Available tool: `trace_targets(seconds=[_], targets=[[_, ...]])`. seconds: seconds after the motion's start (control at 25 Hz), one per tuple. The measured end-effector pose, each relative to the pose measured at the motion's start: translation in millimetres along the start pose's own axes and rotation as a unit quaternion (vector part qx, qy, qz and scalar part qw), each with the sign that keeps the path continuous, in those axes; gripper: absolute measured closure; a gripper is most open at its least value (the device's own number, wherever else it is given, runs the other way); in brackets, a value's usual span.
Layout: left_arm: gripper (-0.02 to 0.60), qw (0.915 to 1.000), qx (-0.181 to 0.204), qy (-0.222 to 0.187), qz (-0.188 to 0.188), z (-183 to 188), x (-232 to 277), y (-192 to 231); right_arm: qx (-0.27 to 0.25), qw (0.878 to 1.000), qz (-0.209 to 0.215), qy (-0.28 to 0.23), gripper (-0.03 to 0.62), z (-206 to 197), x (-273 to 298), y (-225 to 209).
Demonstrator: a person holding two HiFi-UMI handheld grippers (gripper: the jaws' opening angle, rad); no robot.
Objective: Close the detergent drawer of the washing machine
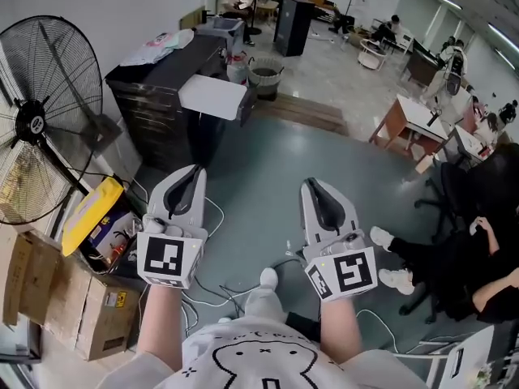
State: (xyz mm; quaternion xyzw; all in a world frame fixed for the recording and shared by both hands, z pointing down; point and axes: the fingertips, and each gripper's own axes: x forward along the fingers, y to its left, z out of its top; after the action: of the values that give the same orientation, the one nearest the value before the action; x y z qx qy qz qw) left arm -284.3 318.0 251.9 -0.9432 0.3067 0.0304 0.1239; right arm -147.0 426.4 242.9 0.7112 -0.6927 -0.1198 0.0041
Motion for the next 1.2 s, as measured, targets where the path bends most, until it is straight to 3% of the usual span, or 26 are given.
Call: trace_targets(seconds=[0.12, 0.2, 0.28, 0.48, 1.04, 1.2], targets=[[0.564, 0.9999, -0.001, 0.008, 0.006, -6, 22, -1, 0.024, 1.0, 0.004, 0.015, 0.451, -14, 17, -20], [0.563, 0.9999, 0.001, 0.009, 0.01, -7, 38, 0, 0.046, 0.999, 0.006, 0.026, 0.309, -23, 31, -36], [0.563, 0.9998, 0.005, 0.012, 0.014, -7, 55, 2, 0.069, 0.997, 0.011, 0.031, 0.258, -31, 45, -51], [0.563, 0.9993, 0.007, 0.017, 0.033, -14, 96, 7, 0.102, 0.993, 0.032, 0.04, 0.258, -46, 76, -83], [0.563, 0.9965, 0.013, 0.026, 0.079, -25, 216, 0, 0.057, 0.991, 0.094, 0.072, 0.261, -86, 147, -170], [0.563, 0.9964, 0.019, 0.022, 0.08, -26, 233, -6, 0.07, 0.991, 0.095, 0.069, 0.261, -95, 157, -189]])
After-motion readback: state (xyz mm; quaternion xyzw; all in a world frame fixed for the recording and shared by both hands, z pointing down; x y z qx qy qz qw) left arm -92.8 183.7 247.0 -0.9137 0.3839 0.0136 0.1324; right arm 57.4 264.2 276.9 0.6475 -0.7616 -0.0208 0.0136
